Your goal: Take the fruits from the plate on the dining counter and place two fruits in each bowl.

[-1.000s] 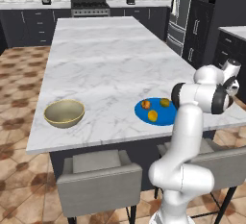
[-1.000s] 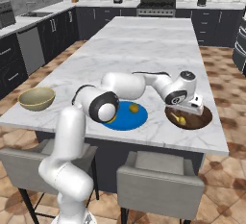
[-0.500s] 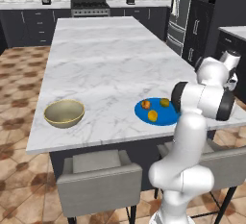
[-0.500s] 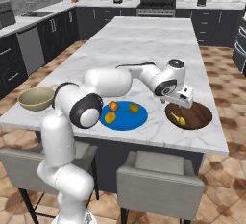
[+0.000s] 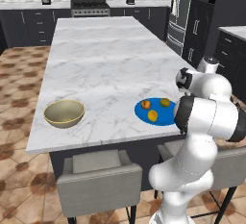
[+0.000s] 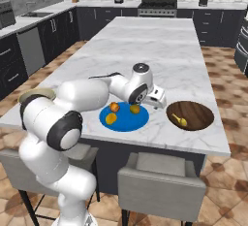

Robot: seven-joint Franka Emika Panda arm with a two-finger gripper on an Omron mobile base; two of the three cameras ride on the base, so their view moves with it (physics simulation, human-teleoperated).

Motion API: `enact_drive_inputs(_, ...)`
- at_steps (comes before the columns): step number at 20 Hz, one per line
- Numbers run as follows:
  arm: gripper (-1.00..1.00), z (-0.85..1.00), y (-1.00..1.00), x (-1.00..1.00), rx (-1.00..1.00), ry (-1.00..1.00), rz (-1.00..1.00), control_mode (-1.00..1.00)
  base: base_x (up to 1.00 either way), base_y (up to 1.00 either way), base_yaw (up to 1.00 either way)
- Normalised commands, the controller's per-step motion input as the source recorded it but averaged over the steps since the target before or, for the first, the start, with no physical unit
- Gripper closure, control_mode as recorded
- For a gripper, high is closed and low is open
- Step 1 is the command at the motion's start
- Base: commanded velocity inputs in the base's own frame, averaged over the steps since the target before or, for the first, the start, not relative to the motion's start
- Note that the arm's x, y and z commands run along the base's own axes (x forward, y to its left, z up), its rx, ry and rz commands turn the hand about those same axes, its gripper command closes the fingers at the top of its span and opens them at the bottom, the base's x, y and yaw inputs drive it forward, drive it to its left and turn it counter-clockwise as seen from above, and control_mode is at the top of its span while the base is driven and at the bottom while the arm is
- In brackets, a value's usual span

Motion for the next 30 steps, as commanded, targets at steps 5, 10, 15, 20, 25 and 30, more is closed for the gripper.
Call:
enact_drive_inputs(5,-1.0,0.0,1.0,0.0,0.0,-0.03,0.0,-1.0,0.0,0.0,0.0)
enact_drive_inputs(10,-1.0,0.0,0.98,0.0,0.0,0.0,0.06,-1.0,0.0,0.0,0.0)
enact_drive_inputs(15,-1.0,0.0,0.66,-0.04,0.0,0.01,0.08,-1.0,0.0,0.0,0.0)
enact_drive_inputs(20,-1.0,-0.05,0.31,-0.04,0.05,0.05,0.07,-1.0,0.0,0.0,0.0)
enact_drive_inputs(25,-1.0,-0.54,0.33,0.02,0.02,-0.01,0.02,-1.0,0.0,0.0,0.0)
enact_drive_inputs(30,-1.0,-0.64,0.03,0.23,0.0,-0.01,0.0,-1.0,0.0,0.0,0.0)
